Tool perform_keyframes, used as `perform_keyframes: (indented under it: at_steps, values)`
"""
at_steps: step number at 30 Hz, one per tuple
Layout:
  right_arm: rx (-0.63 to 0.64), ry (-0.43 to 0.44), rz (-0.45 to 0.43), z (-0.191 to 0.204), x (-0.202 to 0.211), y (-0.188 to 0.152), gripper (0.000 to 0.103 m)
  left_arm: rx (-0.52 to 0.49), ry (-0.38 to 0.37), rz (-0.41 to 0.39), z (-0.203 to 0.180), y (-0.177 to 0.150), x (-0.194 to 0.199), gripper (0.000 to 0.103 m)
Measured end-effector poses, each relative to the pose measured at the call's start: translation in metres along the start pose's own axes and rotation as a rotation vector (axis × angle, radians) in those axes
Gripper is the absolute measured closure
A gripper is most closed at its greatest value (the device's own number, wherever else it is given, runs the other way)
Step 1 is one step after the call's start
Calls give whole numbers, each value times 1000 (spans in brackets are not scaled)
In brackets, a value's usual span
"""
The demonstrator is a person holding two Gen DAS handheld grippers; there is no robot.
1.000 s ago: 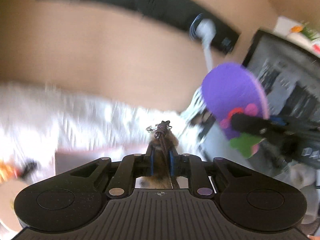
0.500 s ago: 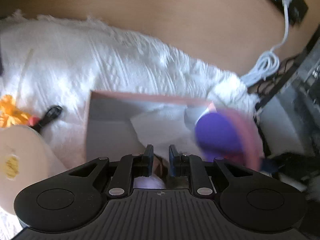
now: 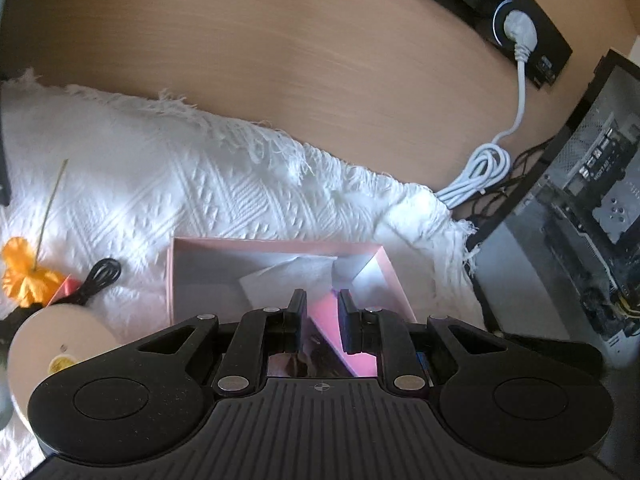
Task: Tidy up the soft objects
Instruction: 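Carry keychain and sponge over the pink box while the left tool opens, dropping the keychain, then lower the sponge into the pink box and open the right tool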
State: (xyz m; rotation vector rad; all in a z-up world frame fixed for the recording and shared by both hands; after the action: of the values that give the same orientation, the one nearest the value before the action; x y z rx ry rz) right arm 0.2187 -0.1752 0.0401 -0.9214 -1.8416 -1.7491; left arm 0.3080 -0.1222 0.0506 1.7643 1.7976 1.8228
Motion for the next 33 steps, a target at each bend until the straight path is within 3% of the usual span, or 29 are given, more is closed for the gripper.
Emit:
perform_keyframes:
  at_steps: [3, 8, 15, 20, 24, 30, 33]
  values:
    - [-12, 64, 29, 8, 5, -5, 62, -5, 0, 16, 0, -3, -6, 85]
    - [-14, -26, 91, 13, -23, -11, 62, -1, -4, 14, 5, -8, 4, 85]
    - [61, -106, 84, 25, -42, -4, 61, 15, 18, 1, 20, -16, 27, 85]
    - [-14, -28, 93, 24, -33, 3, 59, 25, 26, -8, 31, -26, 43, 85]
    - [-48, 36, 56, 30, -11, 5, 59, 20, 19, -30, 36, -30, 56, 85]
    - [-68, 31, -56, 29, 28, 16, 51, -17, -37, -110, 35, -33, 84, 85]
    - [-140, 9, -83, 13, 49, 21, 50, -36, -11, -142, 39, -32, 101, 85]
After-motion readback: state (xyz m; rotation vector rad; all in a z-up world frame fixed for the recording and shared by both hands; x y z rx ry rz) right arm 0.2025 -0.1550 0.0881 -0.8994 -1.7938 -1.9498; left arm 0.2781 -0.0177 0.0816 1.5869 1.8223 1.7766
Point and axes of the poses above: each gripper's, at about its wrist camera, not at the fingertips, and x roughly against the way its jaws point, z to its left, y to its top, the point moved 5 cm from there along -x, roughly the way its jaws point, and after that the axes turned 6 degrees about -x, right-handed, at the moved point
